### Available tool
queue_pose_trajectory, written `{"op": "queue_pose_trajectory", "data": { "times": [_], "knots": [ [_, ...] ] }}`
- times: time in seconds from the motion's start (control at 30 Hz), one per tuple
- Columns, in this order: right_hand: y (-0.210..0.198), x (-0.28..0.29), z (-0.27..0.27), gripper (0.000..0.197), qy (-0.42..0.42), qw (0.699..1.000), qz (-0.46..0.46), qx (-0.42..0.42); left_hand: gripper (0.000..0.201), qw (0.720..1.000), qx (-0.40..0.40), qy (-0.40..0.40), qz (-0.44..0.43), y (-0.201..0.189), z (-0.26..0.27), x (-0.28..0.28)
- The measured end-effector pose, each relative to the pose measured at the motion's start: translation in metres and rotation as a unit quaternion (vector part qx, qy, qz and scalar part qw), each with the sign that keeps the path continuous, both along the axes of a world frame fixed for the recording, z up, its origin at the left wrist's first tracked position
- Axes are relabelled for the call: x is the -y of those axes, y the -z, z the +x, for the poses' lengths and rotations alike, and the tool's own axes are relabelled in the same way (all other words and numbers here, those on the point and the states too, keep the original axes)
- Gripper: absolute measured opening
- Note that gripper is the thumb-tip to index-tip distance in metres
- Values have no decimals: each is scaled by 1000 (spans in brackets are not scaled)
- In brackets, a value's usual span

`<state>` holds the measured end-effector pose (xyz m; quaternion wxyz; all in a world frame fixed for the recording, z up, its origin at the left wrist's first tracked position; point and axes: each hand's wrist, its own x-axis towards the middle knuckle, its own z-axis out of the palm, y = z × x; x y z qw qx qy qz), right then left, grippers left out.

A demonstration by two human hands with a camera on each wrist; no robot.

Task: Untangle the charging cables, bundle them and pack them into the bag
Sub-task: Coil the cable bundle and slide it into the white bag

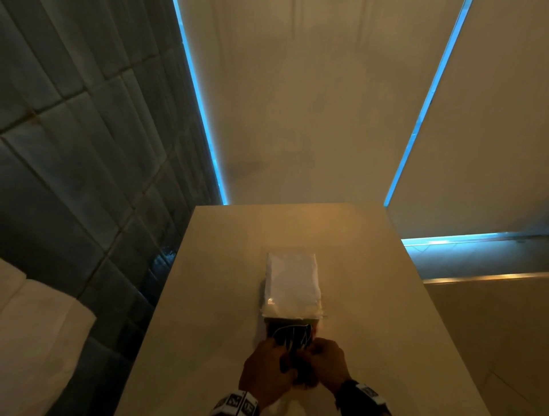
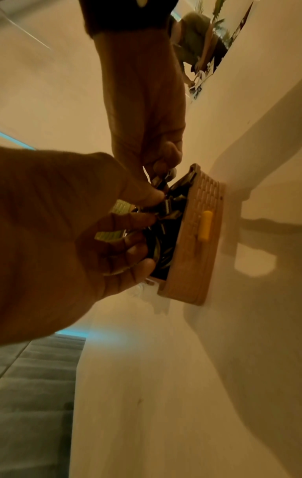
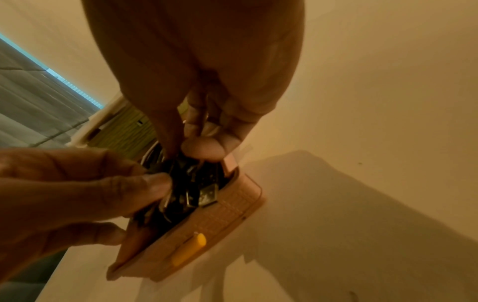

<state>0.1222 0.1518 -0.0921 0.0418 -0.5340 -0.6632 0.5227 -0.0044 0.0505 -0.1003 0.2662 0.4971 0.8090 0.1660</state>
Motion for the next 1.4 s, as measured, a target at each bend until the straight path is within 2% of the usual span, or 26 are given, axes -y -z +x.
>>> {"op": "queue_pose_trajectory", "data": {
  "times": [0.2,0.4,0.57,0.67,0.73,0.9,0.97,1.03,1.1,1.23,1.4],
  "knots": [
    [0,5,1,21,8,1000,29,-6,25,999,27,-31,18,-1,-9,1],
    [0,5,2,29,2,998,54,-14,30,998,40,-42,-1,1,-13,4],
    [4,-1,8,20,-1,1000,12,22,30,997,40,-60,-26,2,-15,9],
    [5,-1,8,19,-1,1000,4,31,10,998,30,-49,-23,0,-14,9],
    [4,-1,6,21,-4,999,4,35,18,999,25,-36,-13,0,-13,9],
    [2,-1,0,21,0,1000,2,19,4,999,37,-15,-14,-2,-11,7],
    [2,0,-2,21,-1,1000,4,13,22,999,30,-20,-23,-4,-7,5],
    [1,1,-4,18,-2,1000,-1,8,49,999,37,-20,-31,-8,-1,2],
    [-2,2,-6,14,2,1000,-14,-4,68,999,22,3,-36,-6,2,1],
    [-3,2,-7,16,-8,1000,-8,-13,54,999,16,3,-42,-1,-3,1],
    [3,-1,-5,14,-24,1000,-5,17,49,998,40,-21,-43,-1,-10,3]
  ]
}}
